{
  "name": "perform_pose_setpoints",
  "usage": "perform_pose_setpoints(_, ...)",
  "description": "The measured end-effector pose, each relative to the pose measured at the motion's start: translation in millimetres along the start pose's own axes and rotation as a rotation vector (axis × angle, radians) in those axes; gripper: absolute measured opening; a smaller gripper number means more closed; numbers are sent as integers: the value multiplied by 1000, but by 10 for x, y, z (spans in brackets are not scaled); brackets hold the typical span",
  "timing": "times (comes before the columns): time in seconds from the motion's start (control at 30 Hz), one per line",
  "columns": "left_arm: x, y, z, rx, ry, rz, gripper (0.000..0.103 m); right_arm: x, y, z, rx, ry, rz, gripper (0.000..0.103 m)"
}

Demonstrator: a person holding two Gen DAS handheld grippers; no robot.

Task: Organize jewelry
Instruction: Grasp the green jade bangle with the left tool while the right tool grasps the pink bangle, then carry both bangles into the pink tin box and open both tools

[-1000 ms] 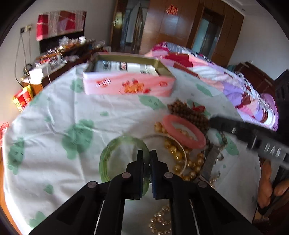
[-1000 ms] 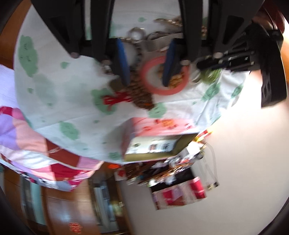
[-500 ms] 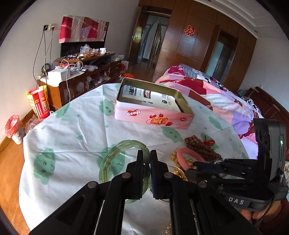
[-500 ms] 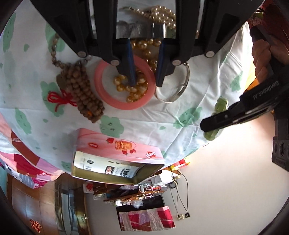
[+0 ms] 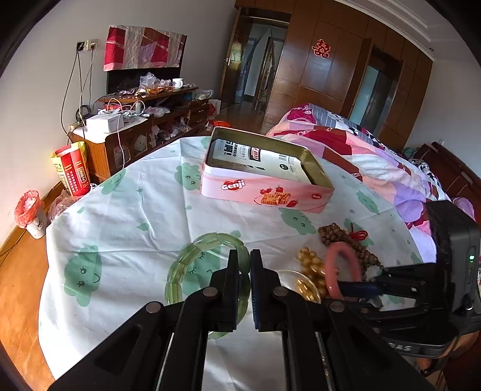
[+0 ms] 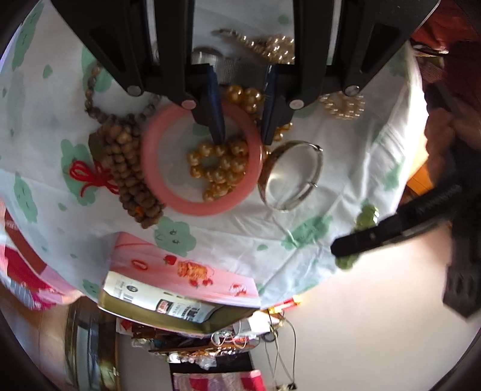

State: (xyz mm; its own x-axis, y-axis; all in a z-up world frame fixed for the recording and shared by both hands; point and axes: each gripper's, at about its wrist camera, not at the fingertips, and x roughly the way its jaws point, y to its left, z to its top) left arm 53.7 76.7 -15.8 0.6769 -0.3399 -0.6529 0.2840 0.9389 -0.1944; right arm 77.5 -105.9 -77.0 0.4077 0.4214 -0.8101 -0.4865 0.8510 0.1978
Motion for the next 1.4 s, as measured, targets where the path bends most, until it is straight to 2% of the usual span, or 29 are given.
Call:
perform_pose_setpoints(0.03, -11, -4, -2, 6, -2, 4, 6, 31, 29, 23, -18, 1, -18, 26)
perform_pose_setpoints(0.07, -22, -2, 1, 10, -6, 9, 6, 41, 44, 49, -23, -2, -35, 20)
perform_pose_setpoints(0.13, -39, 26, 12, 4, -13, 8, 6, 4, 42, 84, -15, -18, -30, 13)
perform_pose_setpoints(0.27, -31, 74, 50, -16, -21, 3, 6, -194, -107, 170, 88, -95, 64, 13)
perform_pose_setpoints(0.37, -19, 60, 107, -14, -36, 1, 6, -409, -297, 272, 194, -182, 159, 13)
perform_pose_setpoints(0.43, -9, 42, 160, -10, -51, 0, 6, -531, -374, 348, 233, -242, 186, 13)
perform_pose_setpoints(0.53, 30, 6, 328, -3, -90, -6, 6, -652, -447, 524, 249, -320, 154, 13)
perform_pose_setpoints(0.7, 186, -44, 614, 2, -148, -31, 6, -588, -586, 913, 287, -372, 88, 13)
perform_pose_setpoints(0.87, 509, -77, 886, 14, -185, -38, 6, -299, -796, 1252, 335, -372, -8, 13)
perform_pose_setpoints(0.97, 752, -48, 983, -4, -168, -61, 6, -102, -847, 1330, 340, -347, -71, 13)
perform_pose_setpoints(1.1, 1059, -21, 1064, -23, -117, -88, 6, 136, -935, 1317, 379, -296, -76, 13)
perform_pose_setpoints(1.23, 1261, -15, 1090, -17, -81, -73, 6, 306, -971, 1245, 384, -265, -64, 13)
perform_pose_setpoints(1.4, 1376, -11, 1037, -12, -45, -54, 6, 310, -908, 1199, 353, -271, -82, 14)
